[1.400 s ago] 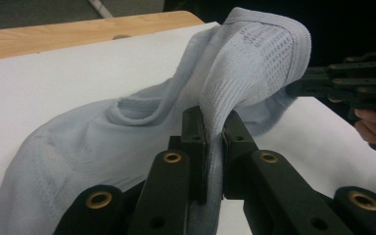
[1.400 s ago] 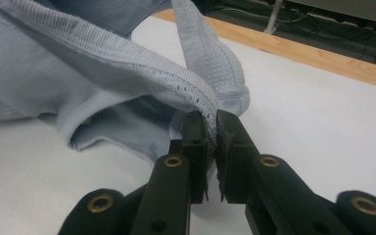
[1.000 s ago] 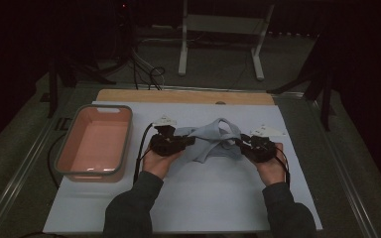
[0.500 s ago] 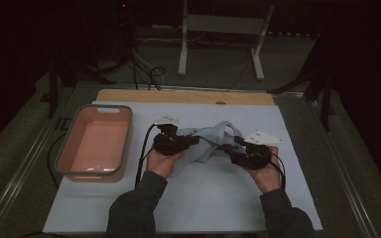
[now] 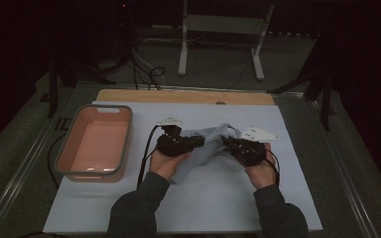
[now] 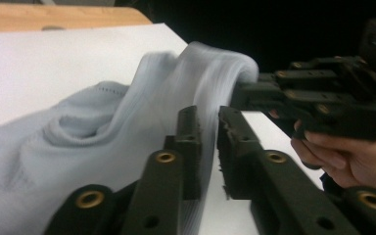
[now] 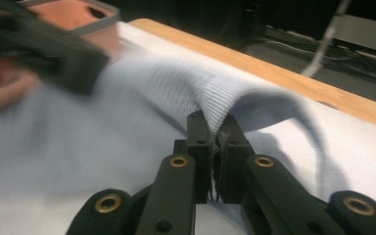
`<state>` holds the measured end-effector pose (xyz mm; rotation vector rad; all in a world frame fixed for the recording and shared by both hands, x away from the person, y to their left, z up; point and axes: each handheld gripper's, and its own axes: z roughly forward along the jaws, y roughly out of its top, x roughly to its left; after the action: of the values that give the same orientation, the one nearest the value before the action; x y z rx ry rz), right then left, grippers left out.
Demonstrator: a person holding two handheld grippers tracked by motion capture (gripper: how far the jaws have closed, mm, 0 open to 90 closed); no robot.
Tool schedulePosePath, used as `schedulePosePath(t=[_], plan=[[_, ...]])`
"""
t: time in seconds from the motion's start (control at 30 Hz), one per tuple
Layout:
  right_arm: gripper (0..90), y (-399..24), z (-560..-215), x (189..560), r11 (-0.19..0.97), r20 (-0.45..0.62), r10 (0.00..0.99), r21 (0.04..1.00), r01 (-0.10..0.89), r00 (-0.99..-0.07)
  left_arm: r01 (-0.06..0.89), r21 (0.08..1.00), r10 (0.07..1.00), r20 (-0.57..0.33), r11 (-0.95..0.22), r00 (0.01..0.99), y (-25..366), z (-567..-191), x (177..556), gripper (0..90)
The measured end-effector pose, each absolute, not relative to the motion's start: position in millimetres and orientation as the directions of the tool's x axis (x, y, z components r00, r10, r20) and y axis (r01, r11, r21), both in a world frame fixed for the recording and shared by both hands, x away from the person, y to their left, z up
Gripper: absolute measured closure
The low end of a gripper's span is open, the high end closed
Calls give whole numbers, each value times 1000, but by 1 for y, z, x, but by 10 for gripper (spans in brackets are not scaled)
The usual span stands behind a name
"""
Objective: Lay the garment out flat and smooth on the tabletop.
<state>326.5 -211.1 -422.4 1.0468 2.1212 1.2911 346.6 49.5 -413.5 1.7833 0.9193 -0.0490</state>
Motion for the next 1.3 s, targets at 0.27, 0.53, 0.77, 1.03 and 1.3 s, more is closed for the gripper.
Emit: schedulePosePath(t=[0.27, 0.53, 0.77, 1.03, 1.3], plan=[[873, -212, -421, 339, 274, 7, 812, 878, 393, -583, 579, 799, 608, -380, -165, 697, 64, -414, 342, 554], [873, -218, -421, 349, 262, 9, 834, 873, 411, -552, 588, 786, 664, -338, -190, 667, 83, -426, 339, 470], [873, -233, -420, 361, 244, 17, 858, 865, 438, -513, 604, 775, 692, -334, -184, 640, 96, -435, 335, 428], [872, -245, -418, 369, 225, 30, 873, 861, 456, -487, 619, 761, 714, -322, -197, 622, 99, -447, 333, 394], [867, -245, -420, 369, 253, 23, 861, 847, 467, -508, 628, 754, 734, -313, -194, 603, 86, -455, 345, 342]])
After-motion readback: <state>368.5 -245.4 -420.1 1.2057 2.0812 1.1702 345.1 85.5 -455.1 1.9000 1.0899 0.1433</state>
